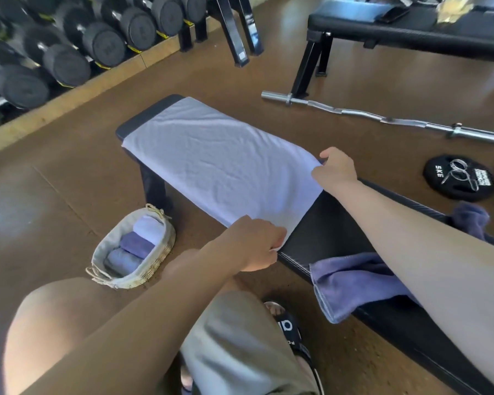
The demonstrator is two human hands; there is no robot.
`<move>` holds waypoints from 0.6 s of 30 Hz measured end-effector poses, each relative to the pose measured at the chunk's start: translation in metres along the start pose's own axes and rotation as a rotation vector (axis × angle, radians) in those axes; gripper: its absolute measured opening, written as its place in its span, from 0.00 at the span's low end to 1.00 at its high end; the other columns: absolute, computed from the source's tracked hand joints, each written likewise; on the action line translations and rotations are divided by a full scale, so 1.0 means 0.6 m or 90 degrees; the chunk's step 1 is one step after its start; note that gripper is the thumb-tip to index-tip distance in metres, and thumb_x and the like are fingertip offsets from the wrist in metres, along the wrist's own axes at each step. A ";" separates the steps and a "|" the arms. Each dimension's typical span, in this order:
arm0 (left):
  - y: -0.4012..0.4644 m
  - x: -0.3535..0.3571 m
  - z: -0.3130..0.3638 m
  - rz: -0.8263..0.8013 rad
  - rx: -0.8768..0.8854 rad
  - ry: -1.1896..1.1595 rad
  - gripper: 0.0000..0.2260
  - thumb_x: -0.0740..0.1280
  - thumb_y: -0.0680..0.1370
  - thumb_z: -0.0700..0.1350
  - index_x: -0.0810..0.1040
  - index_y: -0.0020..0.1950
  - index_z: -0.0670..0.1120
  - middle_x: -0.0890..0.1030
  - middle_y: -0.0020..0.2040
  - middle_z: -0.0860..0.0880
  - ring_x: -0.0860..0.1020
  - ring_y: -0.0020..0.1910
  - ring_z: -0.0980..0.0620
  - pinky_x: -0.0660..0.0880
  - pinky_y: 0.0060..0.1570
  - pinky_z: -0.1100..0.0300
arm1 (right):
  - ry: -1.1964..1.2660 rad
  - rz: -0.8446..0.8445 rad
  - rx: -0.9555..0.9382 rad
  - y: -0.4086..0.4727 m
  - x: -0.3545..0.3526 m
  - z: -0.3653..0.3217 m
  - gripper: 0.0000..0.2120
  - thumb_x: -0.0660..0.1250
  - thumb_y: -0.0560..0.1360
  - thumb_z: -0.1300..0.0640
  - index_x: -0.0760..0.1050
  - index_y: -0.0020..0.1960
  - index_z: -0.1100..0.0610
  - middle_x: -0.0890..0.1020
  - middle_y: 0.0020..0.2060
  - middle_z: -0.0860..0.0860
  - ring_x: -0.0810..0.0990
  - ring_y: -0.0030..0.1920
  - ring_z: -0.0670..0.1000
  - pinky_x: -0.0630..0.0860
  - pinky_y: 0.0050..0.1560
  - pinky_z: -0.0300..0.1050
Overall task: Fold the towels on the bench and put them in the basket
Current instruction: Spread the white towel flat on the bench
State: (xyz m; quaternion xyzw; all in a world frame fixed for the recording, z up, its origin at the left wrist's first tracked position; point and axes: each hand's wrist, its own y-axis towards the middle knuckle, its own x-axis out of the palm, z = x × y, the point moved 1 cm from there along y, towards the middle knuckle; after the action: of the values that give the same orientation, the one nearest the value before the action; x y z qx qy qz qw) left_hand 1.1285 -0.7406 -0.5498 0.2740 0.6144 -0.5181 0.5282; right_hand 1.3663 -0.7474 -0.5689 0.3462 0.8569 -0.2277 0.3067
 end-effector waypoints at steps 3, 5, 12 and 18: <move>-0.001 0.007 0.002 0.005 0.009 0.022 0.05 0.60 0.81 0.46 0.65 0.46 0.50 0.75 0.43 0.49 0.73 0.40 0.48 0.66 0.42 0.55 | 0.146 -0.004 0.065 0.003 -0.003 -0.012 0.13 0.64 0.69 0.66 0.77 0.53 0.62 0.78 0.50 0.59 0.75 0.66 0.58 0.77 0.48 0.51; -0.002 0.009 0.000 0.003 0.011 -0.002 0.06 0.60 0.81 0.46 0.65 0.45 0.51 0.75 0.42 0.49 0.74 0.39 0.48 0.67 0.41 0.56 | 0.288 -0.033 0.134 0.005 -0.006 -0.020 0.12 0.65 0.63 0.66 0.72 0.47 0.60 0.75 0.46 0.56 0.75 0.46 0.61 0.79 0.40 0.48; 0.006 0.017 -0.015 -0.006 0.011 -0.054 0.07 0.61 0.80 0.46 0.64 0.44 0.53 0.74 0.42 0.50 0.75 0.39 0.48 0.66 0.37 0.57 | 0.463 -0.015 0.270 0.022 -0.023 -0.020 0.17 0.71 0.68 0.68 0.76 0.56 0.61 0.77 0.47 0.55 0.77 0.46 0.55 0.77 0.46 0.46; 0.011 0.024 -0.020 -0.009 0.020 -0.050 0.06 0.61 0.79 0.46 0.66 0.44 0.53 0.73 0.40 0.52 0.75 0.39 0.49 0.66 0.36 0.58 | 0.463 0.075 0.241 0.048 -0.028 -0.024 0.19 0.67 0.68 0.72 0.77 0.56 0.57 0.79 0.52 0.55 0.78 0.51 0.56 0.75 0.44 0.45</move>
State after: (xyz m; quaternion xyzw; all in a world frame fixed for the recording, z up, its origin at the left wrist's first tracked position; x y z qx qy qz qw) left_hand 1.1260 -0.7306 -0.5669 0.2574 0.5869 -0.5421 0.5435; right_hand 1.3919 -0.7272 -0.5522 0.5028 0.8311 -0.2261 -0.0728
